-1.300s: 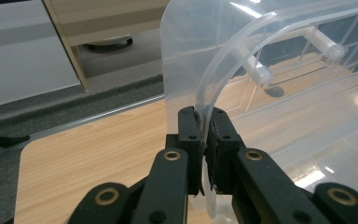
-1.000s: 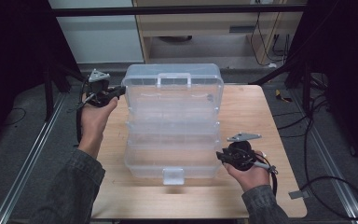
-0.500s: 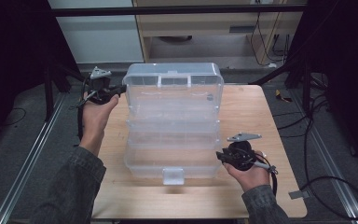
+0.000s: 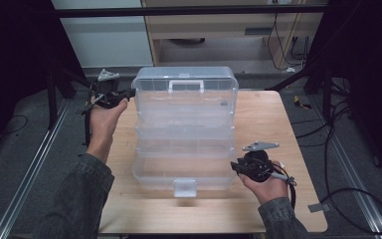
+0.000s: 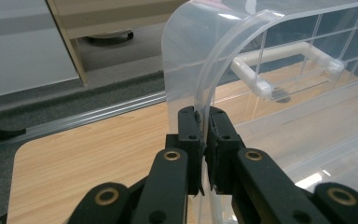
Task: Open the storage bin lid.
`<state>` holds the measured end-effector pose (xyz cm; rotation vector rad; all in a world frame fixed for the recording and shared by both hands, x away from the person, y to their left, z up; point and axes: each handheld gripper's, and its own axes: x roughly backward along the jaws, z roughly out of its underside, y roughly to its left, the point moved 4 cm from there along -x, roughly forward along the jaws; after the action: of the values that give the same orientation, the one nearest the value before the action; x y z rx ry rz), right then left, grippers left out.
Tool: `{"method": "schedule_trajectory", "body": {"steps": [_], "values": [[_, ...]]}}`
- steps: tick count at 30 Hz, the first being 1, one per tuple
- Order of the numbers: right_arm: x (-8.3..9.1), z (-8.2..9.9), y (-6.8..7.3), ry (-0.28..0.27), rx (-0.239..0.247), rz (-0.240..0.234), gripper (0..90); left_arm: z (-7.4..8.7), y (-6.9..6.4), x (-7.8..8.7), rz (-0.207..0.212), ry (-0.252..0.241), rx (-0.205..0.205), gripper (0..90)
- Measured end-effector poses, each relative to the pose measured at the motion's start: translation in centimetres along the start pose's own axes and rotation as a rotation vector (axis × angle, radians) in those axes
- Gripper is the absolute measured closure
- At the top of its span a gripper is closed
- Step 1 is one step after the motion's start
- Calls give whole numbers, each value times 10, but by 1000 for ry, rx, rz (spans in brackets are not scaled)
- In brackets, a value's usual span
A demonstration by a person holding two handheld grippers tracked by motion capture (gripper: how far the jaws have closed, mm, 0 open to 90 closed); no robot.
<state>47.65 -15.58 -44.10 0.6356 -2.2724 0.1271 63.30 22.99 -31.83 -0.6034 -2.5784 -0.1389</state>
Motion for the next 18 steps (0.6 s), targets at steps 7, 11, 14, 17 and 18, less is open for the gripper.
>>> {"method": "schedule_trajectory", "body": {"steps": [7, 11, 14, 17, 18], "values": [[0, 0, 0, 0, -3, -4, 675, -2, 1, -5, -8, 4, 9, 851], [0, 0, -1, -1, 0, -6, 675, -2, 3, -6, -10, 7, 15, 851], [0, 0, -1, 0, 0, -5, 676, -3, 3, -8, -10, 8, 20, 851], [0, 0, -2, 1, -2, -6, 675, -3, 4, -8, -10, 12, 22, 850], [0, 0, -2, 2, -3, -6, 676, -3, 4, -9, -10, 12, 23, 849]]}}
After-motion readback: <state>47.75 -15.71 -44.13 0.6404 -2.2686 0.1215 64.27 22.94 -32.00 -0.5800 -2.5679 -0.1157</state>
